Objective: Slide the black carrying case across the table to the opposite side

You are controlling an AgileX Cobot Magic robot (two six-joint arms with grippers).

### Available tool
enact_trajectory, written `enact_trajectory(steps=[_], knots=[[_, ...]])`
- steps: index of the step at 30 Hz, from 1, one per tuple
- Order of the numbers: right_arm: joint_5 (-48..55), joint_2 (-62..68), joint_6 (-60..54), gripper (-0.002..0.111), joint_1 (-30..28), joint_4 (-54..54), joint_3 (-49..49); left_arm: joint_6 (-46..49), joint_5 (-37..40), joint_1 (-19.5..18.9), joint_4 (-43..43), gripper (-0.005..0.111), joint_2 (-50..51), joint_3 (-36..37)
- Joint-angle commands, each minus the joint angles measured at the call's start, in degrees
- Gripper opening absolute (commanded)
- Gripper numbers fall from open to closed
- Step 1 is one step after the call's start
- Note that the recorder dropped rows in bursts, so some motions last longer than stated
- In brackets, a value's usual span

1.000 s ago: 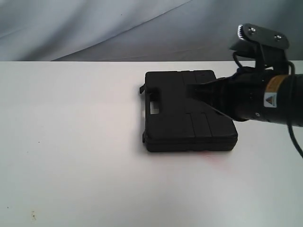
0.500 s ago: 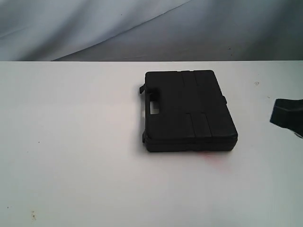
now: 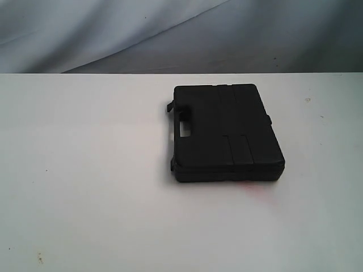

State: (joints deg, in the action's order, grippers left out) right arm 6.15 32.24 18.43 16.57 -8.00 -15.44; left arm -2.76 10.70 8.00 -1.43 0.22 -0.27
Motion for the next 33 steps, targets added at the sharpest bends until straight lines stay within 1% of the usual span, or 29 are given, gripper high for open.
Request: enact_trajectory(steps=[1, 8, 14, 22, 27, 33], knots=[[-0.8, -4.6, -1.7, 0.000, -1.8, 0.0, 2.0, 0.1, -0.2, -0.1, -0.4, 0.000, -0.2, 0.3], [-0.6, -12.2, -2.0, 0.000, -5.2, 0.6, 6.0, 0.1, -0.2, -0.1, -0.4, 0.000, -0.2, 0.3], [-0.8, -19.5, -3.4, 0.000, -6.8, 0.7, 9.7, 0.1, -0.2, -0.1, -0.4, 0.000, -0.2, 0.3], [-0.4, -27.9, -5.1, 0.000, -6.9, 1.3, 13.3, 0.1, -0.2, -0.1, -0.4, 0.000, -0.2, 0.3], [1.9, -32.2, -6.3, 0.000, -6.9, 1.3, 15.0, 0.1, -0.2, -0.1, -0.4, 0.000, -0.2, 0.3], [1.1, -32.2, -7.3, 0.000, -6.9, 1.9, 15.4, 0.1, -0.2, -0.1, -0.4, 0.000, -0.2, 0.3]])
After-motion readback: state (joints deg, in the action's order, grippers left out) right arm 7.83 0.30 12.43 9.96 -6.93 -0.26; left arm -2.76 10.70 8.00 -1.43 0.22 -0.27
